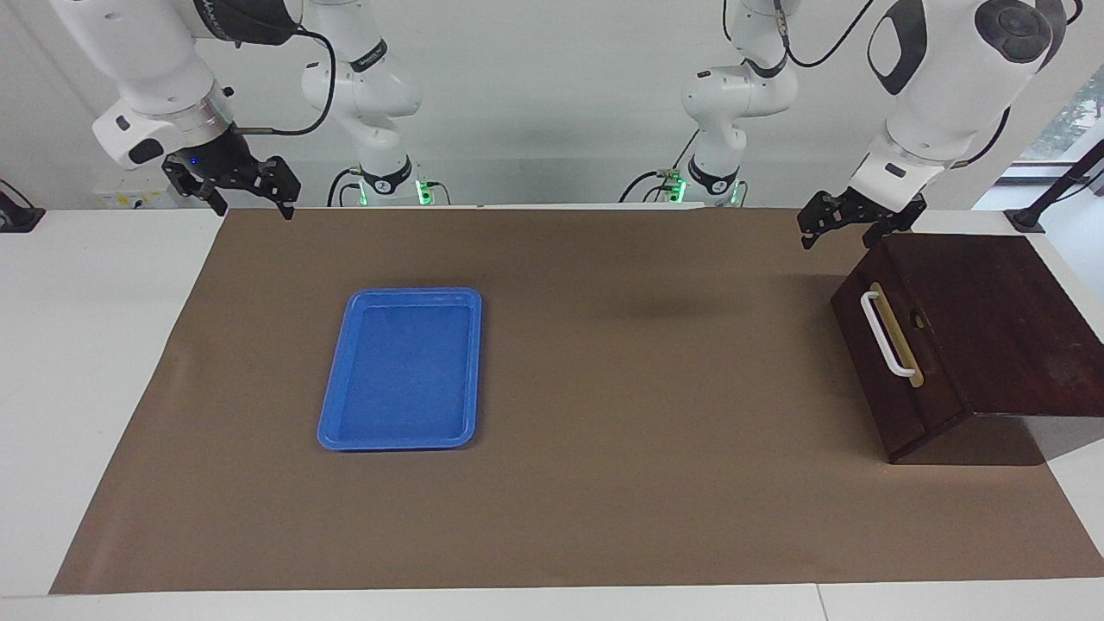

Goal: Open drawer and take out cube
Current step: 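Grasp the white drawer handle with the left gripper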

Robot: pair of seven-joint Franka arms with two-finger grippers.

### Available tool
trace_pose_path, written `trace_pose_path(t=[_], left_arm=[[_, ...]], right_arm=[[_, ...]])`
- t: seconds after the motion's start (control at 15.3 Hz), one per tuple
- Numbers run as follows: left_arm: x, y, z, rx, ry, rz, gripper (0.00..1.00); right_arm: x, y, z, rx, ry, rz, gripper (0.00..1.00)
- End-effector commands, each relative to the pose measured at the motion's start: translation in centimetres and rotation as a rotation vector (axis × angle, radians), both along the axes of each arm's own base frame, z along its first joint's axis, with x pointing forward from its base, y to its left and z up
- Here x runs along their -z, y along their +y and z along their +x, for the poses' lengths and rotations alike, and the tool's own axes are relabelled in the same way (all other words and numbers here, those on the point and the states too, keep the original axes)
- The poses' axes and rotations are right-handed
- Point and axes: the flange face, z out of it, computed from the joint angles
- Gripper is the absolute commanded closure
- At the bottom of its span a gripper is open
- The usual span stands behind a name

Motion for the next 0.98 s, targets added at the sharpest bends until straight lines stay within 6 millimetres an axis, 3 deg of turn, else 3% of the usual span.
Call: trace_pose_path(t=[0.0,0.26,0.39,0.52,0.92], left_arm=[[-0.7,0.0,-0.6,0.018,-0.013,-0.004,0.0],[-0.5,-0.1,-0.6,0.015,-0.018,0.006,0.0],[0.0,-1.8,-0.6,0.067,-0.048,0.068,0.0],[1.0,-2.1,0.0,0.093,-0.082,0.13,0.0],[9.5,-1.1,2.5,0.158,-0.148,0.343,0.0]], right_arm=[[-0.2,-0.2,-0.6,-0.013,0.006,-0.005,0.0],[-0.2,-0.2,-0.6,-0.013,0.006,-0.005,0.0],[-0.2,-0.2,-0.6,-0.013,0.006,-0.005,0.0],[-0.2,-0.2,-0.6,-0.013,0.006,-0.005,0.0],[-0.2,-0.2,-0.6,-0.013,0.006,-0.005,0.0]])
